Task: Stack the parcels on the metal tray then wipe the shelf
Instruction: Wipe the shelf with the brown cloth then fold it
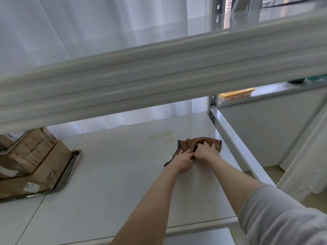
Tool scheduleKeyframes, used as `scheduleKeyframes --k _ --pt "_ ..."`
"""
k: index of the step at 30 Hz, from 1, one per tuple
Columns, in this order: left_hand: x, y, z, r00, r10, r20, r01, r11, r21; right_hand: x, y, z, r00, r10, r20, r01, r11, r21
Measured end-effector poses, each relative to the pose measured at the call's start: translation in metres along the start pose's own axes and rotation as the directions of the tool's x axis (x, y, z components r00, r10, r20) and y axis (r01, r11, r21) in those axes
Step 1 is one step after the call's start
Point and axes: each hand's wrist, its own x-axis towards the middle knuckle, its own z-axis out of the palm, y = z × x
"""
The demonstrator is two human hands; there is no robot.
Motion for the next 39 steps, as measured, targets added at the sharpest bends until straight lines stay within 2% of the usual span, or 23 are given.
scheduleKeyframes --k 3,8,12,14,18,22,25,29,32,35,39 --pt "0.0 -0.023 -0.015 0.996 -0.078 -0.05 0.078 0.997 -0.014 0.011 -0.016 -0.002 0.999 -0.029 0.017 0.029 1.0 -0.003" --pt "0.0 -0.09 -0.032 0.949 -0.278 -0.15 0.274 0.961 -0.043 0.029 -0.07 0.016 0.974 -0.217 0.061 0.221 0.974 -0.06" --pt "-0.01 -0.114 -0.035 0.878 -0.425 -0.222 0.416 0.905 -0.091 0.018 -0.122 0.032 0.882 -0.403 0.243 0.423 0.906 -0.033" --pt "-0.007 -0.115 -0.039 0.862 -0.457 -0.218 0.44 0.889 -0.126 0.02 -0.126 0.035 0.85 -0.449 0.276 0.479 0.876 -0.05" --pt "0.005 -0.099 -0.038 0.887 -0.414 -0.205 0.395 0.91 -0.129 0.042 -0.088 0.014 0.933 -0.339 0.123 0.339 0.941 0.022" --pt "0.027 -0.049 -0.037 0.956 -0.256 -0.142 0.245 0.965 -0.095 0.063 -0.03 -0.008 0.984 -0.176 0.027 0.177 0.984 -0.023" --pt "0.038 -0.006 -0.028 0.987 -0.133 -0.088 0.127 0.99 -0.066 0.058 0.002 -0.011 0.998 -0.05 -0.036 0.05 0.999 0.002" --pt "0.033 0.02 -0.013 0.998 0.041 -0.041 -0.044 0.997 -0.07 0.041 0.018 -0.01 0.993 0.026 -0.114 -0.023 0.999 0.027" --pt "0.01 0.018 -0.008 0.995 0.074 -0.067 -0.085 0.982 -0.171 0.026 0.012 0.003 0.99 0.026 -0.141 -0.02 0.999 0.042" --pt "-0.015 -0.003 -0.005 0.989 0.012 -0.146 -0.052 0.961 -0.271 0.009 -0.003 0.018 0.988 -0.058 -0.144 0.061 0.998 0.02" --pt "-0.051 -0.062 -0.005 0.954 -0.162 -0.252 0.104 0.967 -0.231 -0.013 -0.046 0.043 0.951 -0.307 0.046 0.308 0.951 -0.022"
